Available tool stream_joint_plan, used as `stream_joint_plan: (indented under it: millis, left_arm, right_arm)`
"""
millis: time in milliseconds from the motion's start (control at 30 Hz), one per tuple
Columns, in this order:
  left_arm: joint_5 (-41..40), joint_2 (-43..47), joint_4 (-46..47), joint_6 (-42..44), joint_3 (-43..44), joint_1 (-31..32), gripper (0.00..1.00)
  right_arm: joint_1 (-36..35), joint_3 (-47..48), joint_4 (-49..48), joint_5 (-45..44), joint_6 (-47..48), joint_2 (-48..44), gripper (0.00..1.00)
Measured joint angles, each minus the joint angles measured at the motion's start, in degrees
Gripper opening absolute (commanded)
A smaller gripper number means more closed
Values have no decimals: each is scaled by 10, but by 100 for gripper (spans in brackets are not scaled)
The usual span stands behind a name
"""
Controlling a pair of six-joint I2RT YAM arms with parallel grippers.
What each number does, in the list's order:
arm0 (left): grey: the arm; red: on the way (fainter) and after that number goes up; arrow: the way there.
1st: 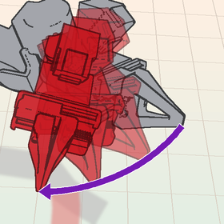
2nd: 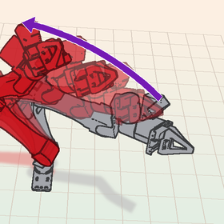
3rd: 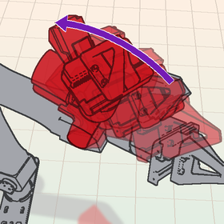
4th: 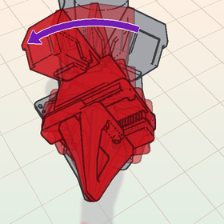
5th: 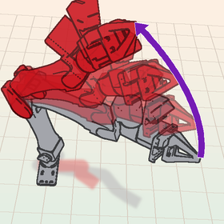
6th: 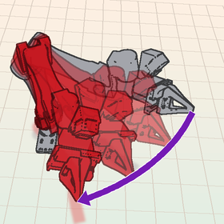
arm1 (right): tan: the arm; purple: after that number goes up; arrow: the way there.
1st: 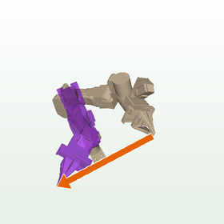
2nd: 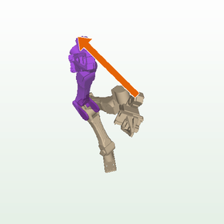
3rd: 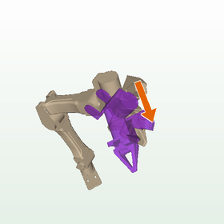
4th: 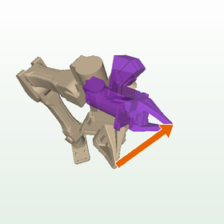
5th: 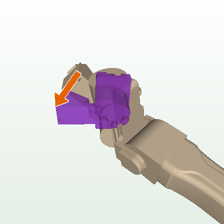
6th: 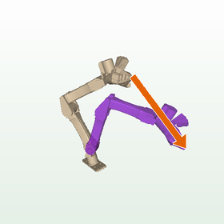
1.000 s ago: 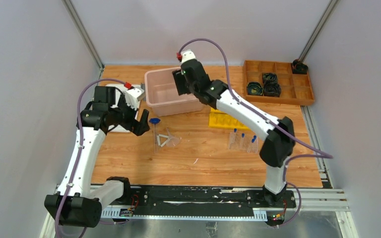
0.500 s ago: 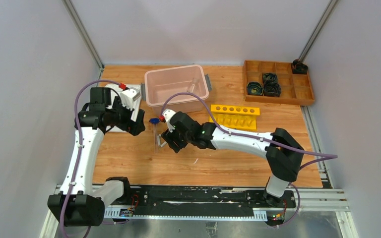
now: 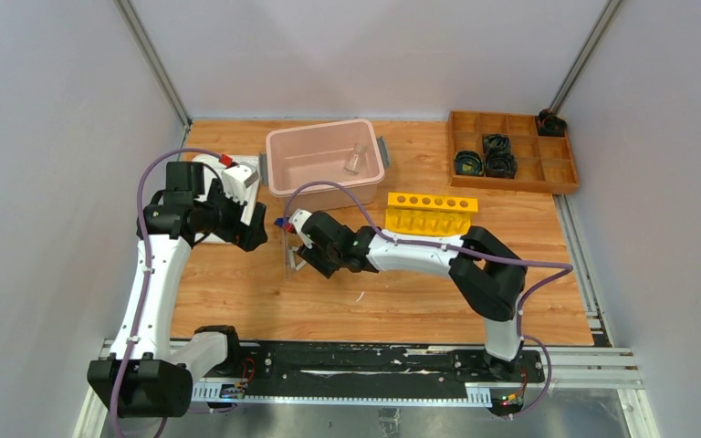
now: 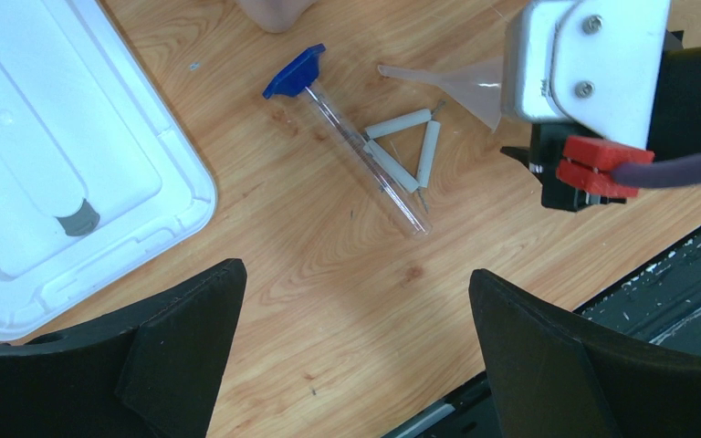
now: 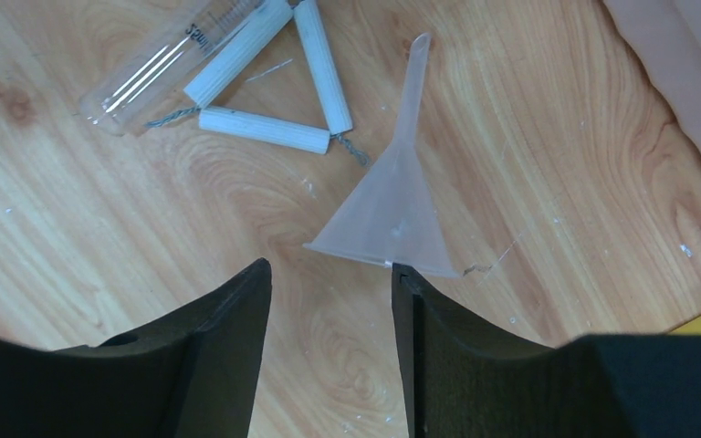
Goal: Organize the chemistry lab equipment
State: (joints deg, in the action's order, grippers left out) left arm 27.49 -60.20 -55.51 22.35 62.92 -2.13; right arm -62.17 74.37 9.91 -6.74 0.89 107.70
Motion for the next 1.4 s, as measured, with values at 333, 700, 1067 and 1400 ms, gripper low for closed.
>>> stream_joint_plan:
  millis: [333,700,1067,1400]
  left_arm:
    - [5,0,-3,0,0,0,98]
    - [5,9,-4,12,0,0,98]
    - [5,11,-9,18,0,0,97]
    - [6,11,-12,26,0,0,97]
  right_arm:
    - [16,20,-2,-16,-39,12,18]
    - [16,-55,-74,-54,-205,12,49]
    - [16,-81,-152,-21,-263,-24,56]
    - [16,-83,-176,-5,-332,-33,55]
